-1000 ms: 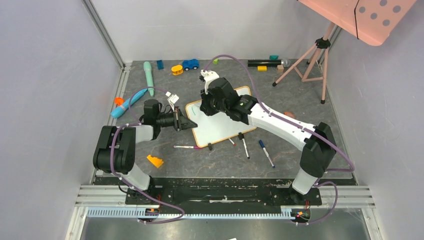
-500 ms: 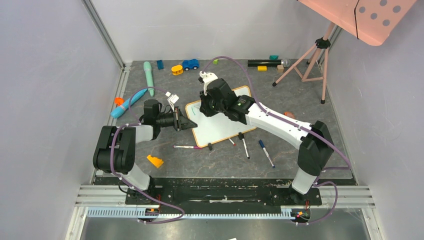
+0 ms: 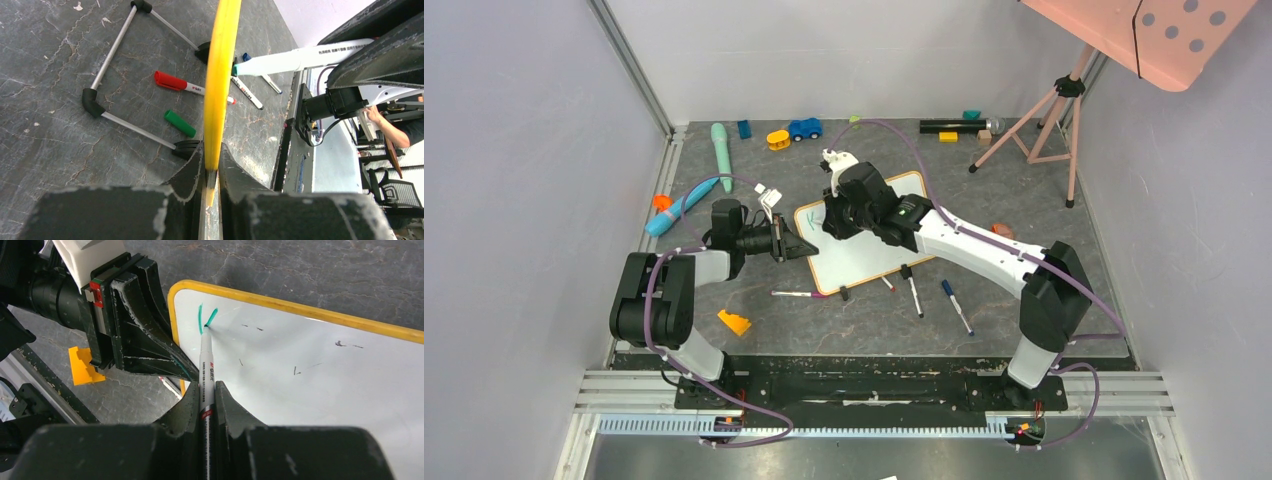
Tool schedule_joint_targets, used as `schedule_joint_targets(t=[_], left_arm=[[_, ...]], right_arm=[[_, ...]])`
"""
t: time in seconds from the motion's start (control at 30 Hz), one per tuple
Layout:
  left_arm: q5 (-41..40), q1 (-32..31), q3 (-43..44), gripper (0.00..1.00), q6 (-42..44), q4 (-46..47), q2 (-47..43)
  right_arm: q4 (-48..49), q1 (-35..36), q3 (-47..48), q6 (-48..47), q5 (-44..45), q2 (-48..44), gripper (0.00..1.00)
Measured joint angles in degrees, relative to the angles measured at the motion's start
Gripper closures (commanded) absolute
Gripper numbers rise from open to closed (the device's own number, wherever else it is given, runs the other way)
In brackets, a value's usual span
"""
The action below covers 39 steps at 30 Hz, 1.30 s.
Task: Write a sentence on the whiteboard
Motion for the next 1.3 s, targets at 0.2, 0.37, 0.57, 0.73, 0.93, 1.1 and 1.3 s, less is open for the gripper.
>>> schedule_joint_targets(t=[0.2,0.37,0.57,0.73,0.93,1.1,1.3], left_arm=[[-0.02,-0.02,0.00,0.98,-0.02,-0.02,-0.04],[-0.02,-0.02,0.00,0.98,-0.02,-0.02,-0.07],[-0.09,-0.04,0.00,0.98,0.00,-0.22,-0.26],[-0.09,-0.09,0.00,0.98,0.00,-0.22,-0.26],[-0.11,-0.09,0.00,0.98,0.00,-0.26,-0.37],[-0.07,-0.09,0.00,0.98,0.00,-0.28,-0.37],[-0.04,-0.13,-0.02,0.98,0.31,-0.42,-0.70]], right_arm=[[0.31,0.00,-0.39,0.26,-1.03,0.00,1.00],[0.31,0.00,-0.39,0.42,-0.98,0.00,1.00],[0.28,0.15,-1.09,0.42,-0.35,-0.55,1.00],[0.09,0.15,-3.89,0.42,0.79,-2.25,1.00],[-0.17,0.15,-5.05,0.42,1.01,-3.02,1.00],[-0.15,-0.02,-5.03,0.22,0.24,-3.10,1.00],[0.22,-0.57,-5.22,-0.24,-0.98,-5.31,1.00]])
